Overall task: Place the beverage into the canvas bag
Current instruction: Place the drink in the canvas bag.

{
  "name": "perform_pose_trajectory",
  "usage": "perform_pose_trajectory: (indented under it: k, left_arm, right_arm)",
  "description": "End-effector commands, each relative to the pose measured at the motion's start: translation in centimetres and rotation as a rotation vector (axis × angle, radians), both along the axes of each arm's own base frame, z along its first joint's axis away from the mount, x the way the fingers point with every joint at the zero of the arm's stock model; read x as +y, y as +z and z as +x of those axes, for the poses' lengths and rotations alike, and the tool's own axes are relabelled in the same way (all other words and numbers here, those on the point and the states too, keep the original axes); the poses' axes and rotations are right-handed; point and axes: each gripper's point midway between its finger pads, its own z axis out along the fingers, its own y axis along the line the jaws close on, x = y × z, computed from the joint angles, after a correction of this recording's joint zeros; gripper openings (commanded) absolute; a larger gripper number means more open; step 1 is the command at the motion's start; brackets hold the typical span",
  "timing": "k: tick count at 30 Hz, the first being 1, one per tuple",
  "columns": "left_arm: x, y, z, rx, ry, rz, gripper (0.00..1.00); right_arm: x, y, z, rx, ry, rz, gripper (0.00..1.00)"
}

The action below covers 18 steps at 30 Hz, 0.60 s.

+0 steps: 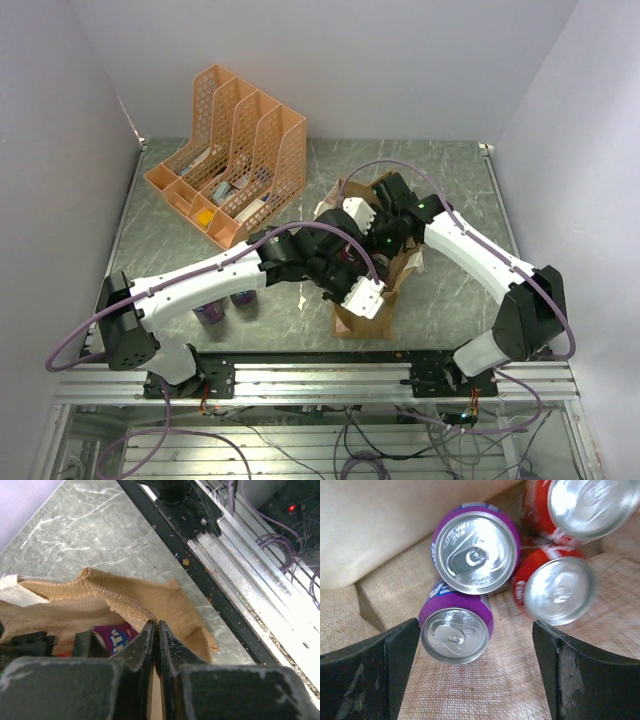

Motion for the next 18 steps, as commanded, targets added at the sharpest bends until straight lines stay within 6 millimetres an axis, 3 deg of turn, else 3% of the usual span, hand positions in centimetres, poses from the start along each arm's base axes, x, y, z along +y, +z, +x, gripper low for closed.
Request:
perform_pose_trajectory:
  k: [1,11,18]
  left_arm:
    - [0.6,0.2,0.8,-0.006,0.02,0.024,0.17]
    - [0.6,2.0,1.3,-0.034,0.049,-0.001,0.42]
    - [1.3,5.9,2.8,-0.042,0.145,-0.102,0.59]
  right_arm:
    - [1.2,5.0,1.4,-0.103,0.017,0.106,0.94]
    - [1.9,11.2,2.7,-0.237,-0.025,0.238,0.94]
    - [2.1,14.2,4.5,-0.313,-0.104,0.294,0.93]
